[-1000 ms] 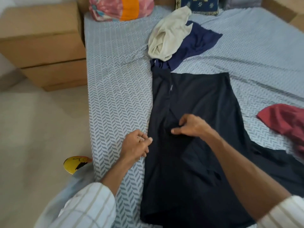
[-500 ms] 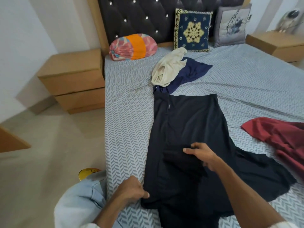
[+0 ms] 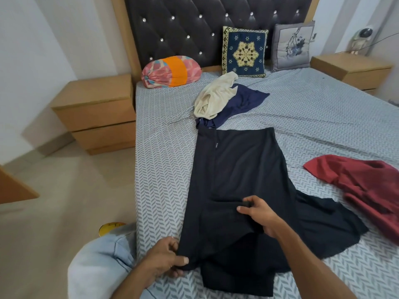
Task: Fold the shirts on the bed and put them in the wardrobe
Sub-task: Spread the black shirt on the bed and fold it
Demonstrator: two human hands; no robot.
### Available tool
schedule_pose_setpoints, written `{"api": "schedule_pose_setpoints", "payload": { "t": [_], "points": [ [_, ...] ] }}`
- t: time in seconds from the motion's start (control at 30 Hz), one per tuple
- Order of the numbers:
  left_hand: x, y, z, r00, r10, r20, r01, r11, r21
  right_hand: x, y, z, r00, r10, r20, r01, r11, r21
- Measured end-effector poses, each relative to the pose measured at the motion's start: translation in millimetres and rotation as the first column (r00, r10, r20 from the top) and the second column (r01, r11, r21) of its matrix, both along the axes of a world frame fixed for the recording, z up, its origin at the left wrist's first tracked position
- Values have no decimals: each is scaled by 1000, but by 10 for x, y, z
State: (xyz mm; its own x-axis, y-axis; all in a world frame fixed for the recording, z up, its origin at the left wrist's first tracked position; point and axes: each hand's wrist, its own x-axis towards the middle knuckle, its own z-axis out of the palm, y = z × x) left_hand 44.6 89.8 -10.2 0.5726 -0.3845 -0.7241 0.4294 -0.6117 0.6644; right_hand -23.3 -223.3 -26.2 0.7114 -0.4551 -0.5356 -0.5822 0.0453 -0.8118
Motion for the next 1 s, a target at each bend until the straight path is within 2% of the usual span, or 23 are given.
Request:
{"api": "schedule_pose_setpoints", "payload": {
  "t": [0.17,0.3,0.37,0.43,0.47,0.53,0.63,0.7,0.73,0.8,0.87,0.93,1.0],
  "points": [
    [13,-18,-12,999,-8,-31,9,999,44,-75,-20,-145,996,-37,-81,26,991,-131],
    [24,-92,30,997,-69,-28,72,986,149,-112,-4,-59,995,-4,-98,-19,974,-227],
    [42,-122,32,988,-141,55,124,963,240,-146,-10,-98,996,21,-90,-42,969,-242],
    [55,-151,13,948,-210,238,119,930,347,-187,-4,-147,997,17,-77,-34,971,-235],
    [61,-171,-2,895,-265,360,99,903,418,-208,-2,-160,998,1,-67,-15,976,-219],
    [61,-216,-38,724,-392,567,57,854,518,-251,2,-185,999,-13,-39,5,978,-209],
    [50,-389,-140,396,-498,771,167,865,473,-351,-53,-131,999,-47,3,45,957,-287],
    [9,-574,-200,264,-493,829,319,856,408,-502,-229,-70,982,-184,44,187,905,-382],
    [-21,-687,-223,234,-486,842,383,842,380,-621,-365,-48,958,-280,67,280,851,-444],
    [-103,-912,-190,265,-503,822,484,807,338,-883,-671,-13,882,-467,67,412,693,-591],
    [-187,-1112,-181,288,-544,788,552,767,328,-1163,-1003,-43,776,-631,13,455,545,-705],
    [-256,-1266,-166,248,-587,771,551,740,386,-1379,-1254,-59,616,-781,-107,506,496,-706],
    [-299,-1383,-121,169,-655,737,506,699,505,-1522,-1449,-103,476,-844,-246,573,510,-641]
  ]
}}
